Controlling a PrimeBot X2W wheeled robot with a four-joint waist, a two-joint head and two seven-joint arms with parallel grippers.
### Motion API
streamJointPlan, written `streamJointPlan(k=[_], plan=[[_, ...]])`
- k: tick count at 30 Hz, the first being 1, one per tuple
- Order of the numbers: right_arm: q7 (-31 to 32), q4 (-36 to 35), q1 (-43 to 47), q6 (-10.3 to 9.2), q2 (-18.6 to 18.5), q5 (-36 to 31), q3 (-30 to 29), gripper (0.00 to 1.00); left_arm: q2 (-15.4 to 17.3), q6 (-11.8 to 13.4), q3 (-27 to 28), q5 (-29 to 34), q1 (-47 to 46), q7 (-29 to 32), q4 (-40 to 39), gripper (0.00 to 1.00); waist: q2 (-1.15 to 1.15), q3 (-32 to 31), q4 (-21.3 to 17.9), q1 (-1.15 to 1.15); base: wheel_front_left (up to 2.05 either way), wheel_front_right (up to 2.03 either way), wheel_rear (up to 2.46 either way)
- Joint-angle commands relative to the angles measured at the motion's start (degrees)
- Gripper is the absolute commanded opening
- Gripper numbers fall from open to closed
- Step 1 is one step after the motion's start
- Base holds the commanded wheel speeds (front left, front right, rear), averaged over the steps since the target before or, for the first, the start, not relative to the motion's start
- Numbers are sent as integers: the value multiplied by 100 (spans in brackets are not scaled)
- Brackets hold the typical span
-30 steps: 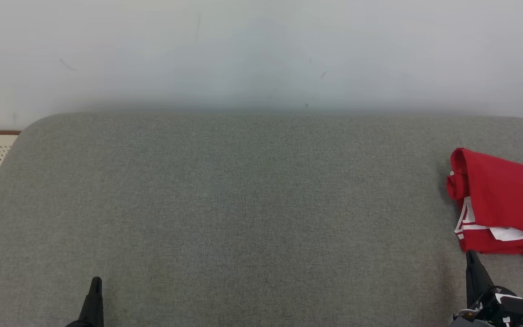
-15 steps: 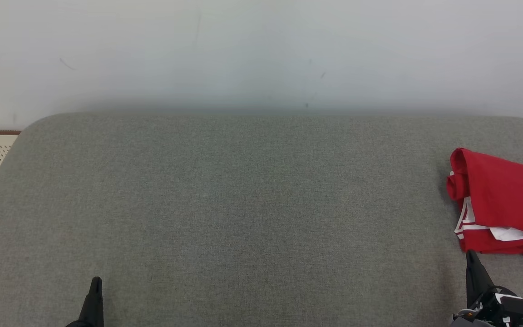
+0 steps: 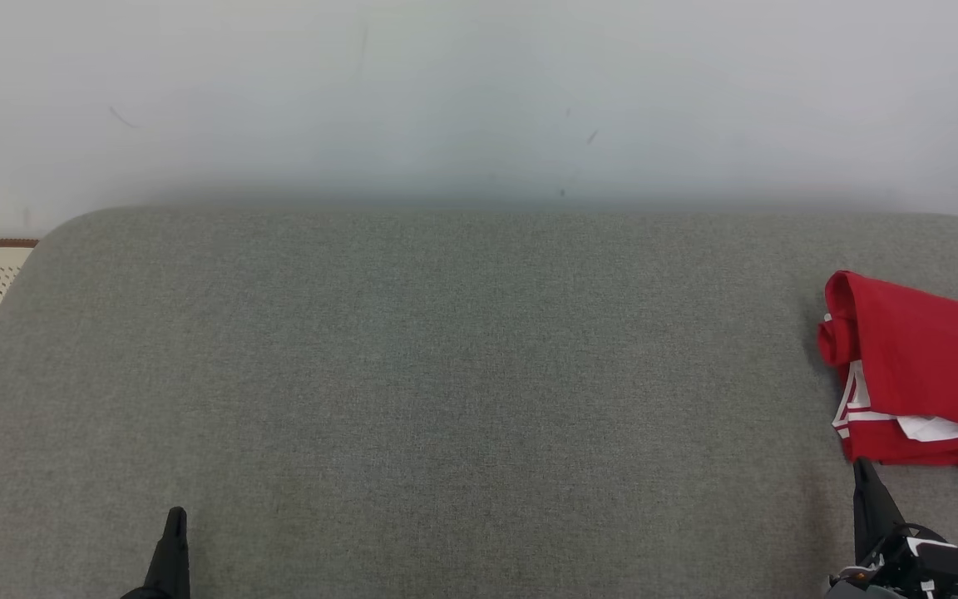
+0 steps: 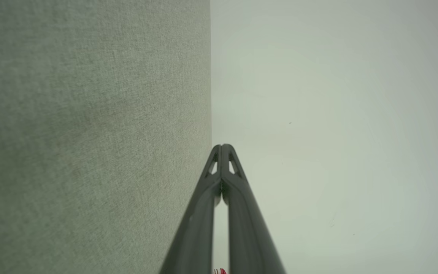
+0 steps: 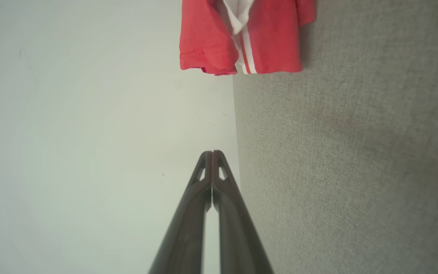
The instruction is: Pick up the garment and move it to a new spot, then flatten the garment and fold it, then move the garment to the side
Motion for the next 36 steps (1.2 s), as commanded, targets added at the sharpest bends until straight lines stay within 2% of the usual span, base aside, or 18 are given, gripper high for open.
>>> streamJointPlan(k=[1,36], plan=[[11,-22,0,2,11,24,-2,0,19,-15,16,-15,-26,4,-10,0,0,0,0,0,0,0,0],[11,-22,0,2,11,25,-1,0,19,-15,16,-15,-26,4,-9,0,0,0,0,0,0,0,0]])
